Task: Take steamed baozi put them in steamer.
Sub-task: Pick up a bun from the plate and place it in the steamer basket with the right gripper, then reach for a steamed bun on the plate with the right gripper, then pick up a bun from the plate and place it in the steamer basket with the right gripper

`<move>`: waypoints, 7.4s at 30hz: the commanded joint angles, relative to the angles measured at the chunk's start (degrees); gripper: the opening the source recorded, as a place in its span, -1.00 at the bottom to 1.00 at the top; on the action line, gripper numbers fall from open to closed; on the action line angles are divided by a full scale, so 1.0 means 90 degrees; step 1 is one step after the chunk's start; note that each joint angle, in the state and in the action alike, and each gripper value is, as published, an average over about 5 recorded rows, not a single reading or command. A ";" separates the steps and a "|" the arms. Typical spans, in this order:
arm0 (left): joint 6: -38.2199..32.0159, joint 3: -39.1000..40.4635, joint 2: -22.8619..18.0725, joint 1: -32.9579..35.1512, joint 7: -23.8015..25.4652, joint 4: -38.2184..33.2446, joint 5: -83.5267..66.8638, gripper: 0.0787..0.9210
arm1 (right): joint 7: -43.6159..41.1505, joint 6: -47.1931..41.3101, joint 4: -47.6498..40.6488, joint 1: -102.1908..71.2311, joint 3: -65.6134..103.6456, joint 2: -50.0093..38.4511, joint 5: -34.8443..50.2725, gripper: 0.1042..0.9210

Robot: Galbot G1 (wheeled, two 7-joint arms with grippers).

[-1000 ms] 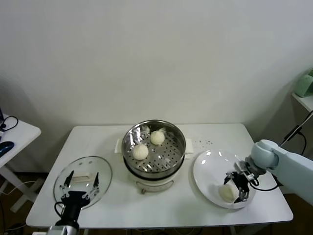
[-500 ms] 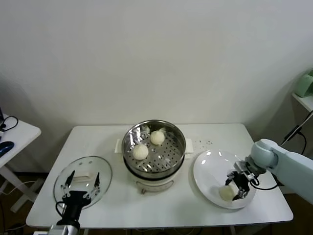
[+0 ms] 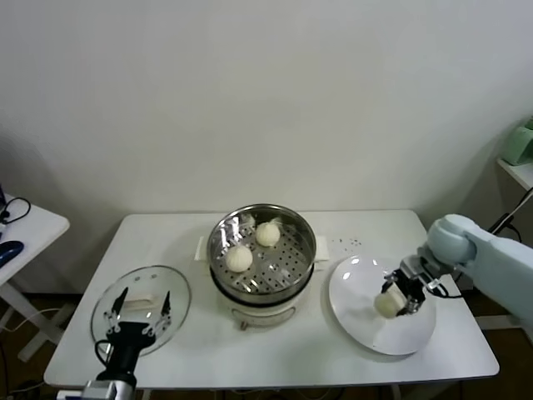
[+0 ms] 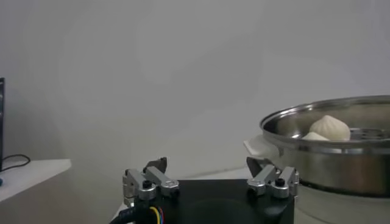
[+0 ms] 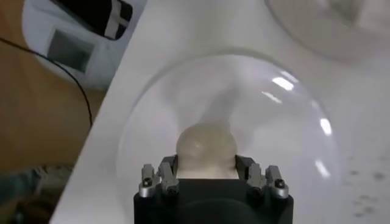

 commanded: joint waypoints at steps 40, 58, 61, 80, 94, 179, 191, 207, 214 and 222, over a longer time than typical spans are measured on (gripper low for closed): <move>0.0037 -0.0026 0.0270 0.0350 0.0041 -0.0042 0.0022 0.77 | -0.0178 0.3619 -0.0928 0.3297 -0.2911 0.4970 -0.0831 0.21; 0.0064 -0.0109 0.0321 0.0295 0.0031 -0.0008 -0.0072 0.77 | 0.0010 0.3672 -0.0723 0.2910 -0.2930 0.5108 -0.0852 0.14; 0.0072 -0.0098 0.0306 0.0277 0.0030 0.0005 -0.0065 0.77 | 0.0051 0.3683 -0.0704 0.2878 -0.2930 0.5080 -0.0879 0.14; 0.0177 0.0054 0.0246 0.0128 0.0016 0.0062 0.0069 0.77 | 0.0129 0.3769 -0.0638 0.2796 -0.2937 0.4901 -0.0910 0.14; 0.0193 0.0053 0.0252 0.0086 -0.0002 0.0078 0.0043 0.77 | -0.0069 0.3715 -0.0731 0.3140 -0.2438 0.4613 -0.0604 0.75; 0.0291 0.0013 0.0234 -0.0148 0.0057 0.0146 0.0160 0.77 | 0.0425 0.0328 -0.2392 -0.0272 -0.0590 0.0870 -0.0625 0.76; 0.0265 -0.0001 0.0226 -0.0100 0.0056 0.0138 0.0165 0.77 | 0.0431 0.0309 -0.2388 -0.0266 -0.0624 0.0925 -0.0526 0.54; 0.0228 0.0053 0.0223 -0.0151 0.0046 0.0133 0.0156 0.77 | 0.0455 -0.0500 -0.2462 0.1594 -0.1736 0.0986 0.1955 0.36; 0.0204 0.0075 0.0245 -0.0164 0.0055 0.0100 0.0146 0.77 | 0.0514 -0.1174 -0.2406 0.3641 -0.3474 0.1488 0.3718 0.26; 0.0150 0.0089 0.0315 -0.0185 0.0065 0.0072 0.0129 0.77 | 0.0634 -0.1880 -0.2505 0.5648 -0.5294 0.2764 0.6291 0.27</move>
